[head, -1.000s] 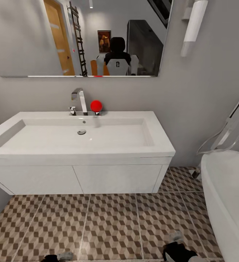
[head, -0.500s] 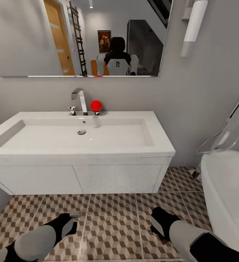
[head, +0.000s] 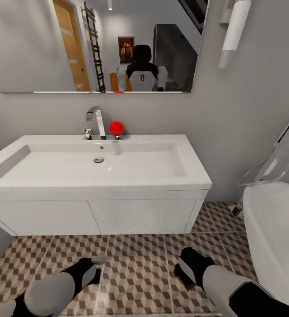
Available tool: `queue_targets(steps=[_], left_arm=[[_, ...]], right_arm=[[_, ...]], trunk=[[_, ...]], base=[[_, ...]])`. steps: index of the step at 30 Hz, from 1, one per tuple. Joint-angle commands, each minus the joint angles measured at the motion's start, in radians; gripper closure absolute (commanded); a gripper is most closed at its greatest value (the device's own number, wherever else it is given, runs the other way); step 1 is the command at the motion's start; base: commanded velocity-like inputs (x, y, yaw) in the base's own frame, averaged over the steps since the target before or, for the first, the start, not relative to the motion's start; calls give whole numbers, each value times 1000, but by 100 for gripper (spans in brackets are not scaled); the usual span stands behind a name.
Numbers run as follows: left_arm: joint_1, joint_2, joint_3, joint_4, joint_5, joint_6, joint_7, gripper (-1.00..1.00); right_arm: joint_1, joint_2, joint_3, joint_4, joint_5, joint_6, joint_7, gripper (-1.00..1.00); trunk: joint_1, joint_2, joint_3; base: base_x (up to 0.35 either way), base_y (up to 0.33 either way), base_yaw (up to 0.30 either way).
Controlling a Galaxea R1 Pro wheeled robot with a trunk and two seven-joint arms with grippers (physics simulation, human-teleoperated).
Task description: Take the four mousetraps from the cabinet in the bathroom and place them on the bathroom floor. Make sure all four end up on the same floor surface, and ensure that at least two of them are either under or directly next to the same bathroom sink.
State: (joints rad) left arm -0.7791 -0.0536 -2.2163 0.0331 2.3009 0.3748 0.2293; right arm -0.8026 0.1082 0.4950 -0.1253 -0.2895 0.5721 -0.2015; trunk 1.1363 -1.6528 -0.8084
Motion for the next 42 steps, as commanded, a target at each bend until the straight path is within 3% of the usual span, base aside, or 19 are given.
queue_targets(steps=[1, 5, 11, 34, 42], left_arm=[[0, -2, -9, 2, 8, 5, 1, 100], [-1, -6, -4, 1, 14, 5, 1, 100], [-1, -4, 30, 0, 51, 6, -2, 100], [-2, 4, 33, 8, 54, 4, -2, 100], [-2, 3, 33, 8, 55, 6, -2, 100]], right_arm=[[0, -1, 6, -4, -14, 4, -8, 100], [4, -6, 7, -5, -14, 3, -5, 100], [6, 0, 9, -5, -13, 2, -4, 100], [6, 1, 11, -7, -10, 0, -4, 100], [6, 2, 11, -6, -10, 0, -4, 100]], trunk=[[0, 0, -1], [0, 0, -1], [-12, 21, 9], [-12, 21, 9], [19, -35, -16]], base=[[0, 0, 0], [0, 0, 0], [0, 0, 0], [0, 0, 0], [0, 0, 0]])
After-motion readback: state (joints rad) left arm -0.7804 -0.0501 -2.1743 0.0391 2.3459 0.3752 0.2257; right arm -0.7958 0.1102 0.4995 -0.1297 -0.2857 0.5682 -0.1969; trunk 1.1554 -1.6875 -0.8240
